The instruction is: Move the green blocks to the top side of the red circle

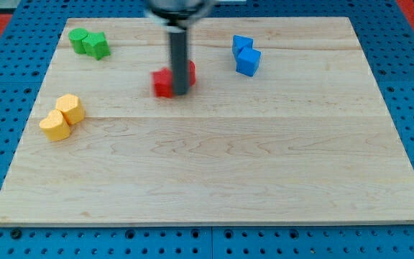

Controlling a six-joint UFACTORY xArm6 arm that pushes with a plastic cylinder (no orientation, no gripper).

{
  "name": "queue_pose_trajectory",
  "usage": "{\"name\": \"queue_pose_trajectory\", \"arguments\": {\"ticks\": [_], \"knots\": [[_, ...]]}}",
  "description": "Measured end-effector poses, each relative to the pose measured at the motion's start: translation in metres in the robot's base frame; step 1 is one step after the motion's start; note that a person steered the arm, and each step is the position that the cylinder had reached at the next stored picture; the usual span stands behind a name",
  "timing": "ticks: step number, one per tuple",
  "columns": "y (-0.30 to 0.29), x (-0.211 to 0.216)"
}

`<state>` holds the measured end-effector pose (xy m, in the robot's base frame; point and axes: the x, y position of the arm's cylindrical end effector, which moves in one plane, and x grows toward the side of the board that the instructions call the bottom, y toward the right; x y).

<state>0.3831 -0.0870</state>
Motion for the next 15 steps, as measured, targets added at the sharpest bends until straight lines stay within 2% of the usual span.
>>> {"name": "queue_pose_trajectory", "arguments": {"ticks": [1,2,3,4,6,8,10,12,13,15], "knots": [[-0.037,0.000],[-0.046,-0.013],[-0.055,0.035],[-0.102,0.026],[-0.143,-0.044],[-0.182,-0.065],[-0.205,-0.110],[-0.202,-0.114],[-0.172,-0.121],[-0.096,-0.103]]}}
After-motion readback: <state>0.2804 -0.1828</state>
